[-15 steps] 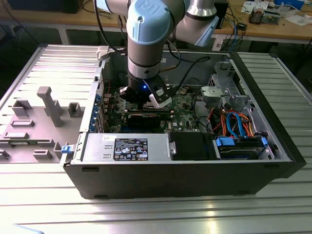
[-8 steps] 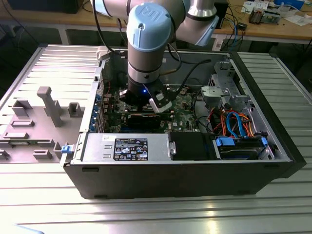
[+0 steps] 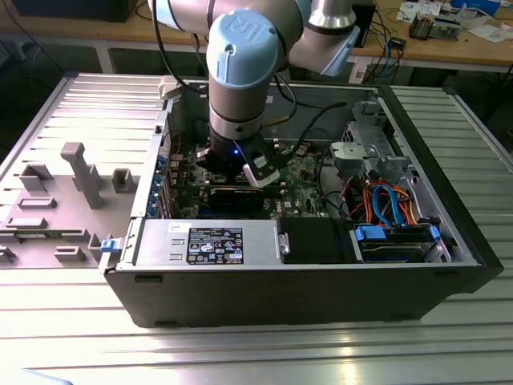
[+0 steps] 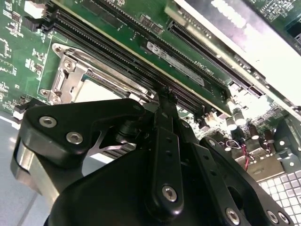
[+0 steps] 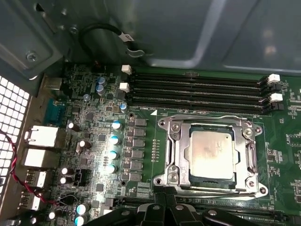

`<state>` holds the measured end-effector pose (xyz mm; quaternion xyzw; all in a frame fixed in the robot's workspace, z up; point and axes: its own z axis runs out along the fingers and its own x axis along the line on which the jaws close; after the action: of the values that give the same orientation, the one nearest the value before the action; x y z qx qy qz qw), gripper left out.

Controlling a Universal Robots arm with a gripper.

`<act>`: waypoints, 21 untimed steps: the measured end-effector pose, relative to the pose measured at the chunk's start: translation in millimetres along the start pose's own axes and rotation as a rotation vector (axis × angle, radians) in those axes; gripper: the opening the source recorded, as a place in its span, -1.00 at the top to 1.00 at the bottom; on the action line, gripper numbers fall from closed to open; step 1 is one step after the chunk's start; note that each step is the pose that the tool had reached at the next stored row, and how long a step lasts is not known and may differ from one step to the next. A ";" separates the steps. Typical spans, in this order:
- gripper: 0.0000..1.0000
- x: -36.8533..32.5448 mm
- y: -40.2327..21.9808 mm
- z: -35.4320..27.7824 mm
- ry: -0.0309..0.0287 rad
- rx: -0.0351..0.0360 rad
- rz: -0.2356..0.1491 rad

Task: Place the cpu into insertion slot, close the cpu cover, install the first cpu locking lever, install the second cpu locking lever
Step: 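Install the second cpu locking lever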

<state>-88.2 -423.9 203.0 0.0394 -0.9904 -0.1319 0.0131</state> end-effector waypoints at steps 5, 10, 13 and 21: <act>0.79 3.9 4.9 1.5 -0.0005 0.0002 0.002; 0.79 3.8 7.8 5.1 -0.0016 0.0001 0.007; 0.79 3.5 9.1 7.0 -0.0024 -0.0001 0.008; 0.79 4.4 15.3 -8.9 -0.0031 0.0104 0.015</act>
<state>-93.4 -411.8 215.7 0.0321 -0.9913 -0.1267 0.0123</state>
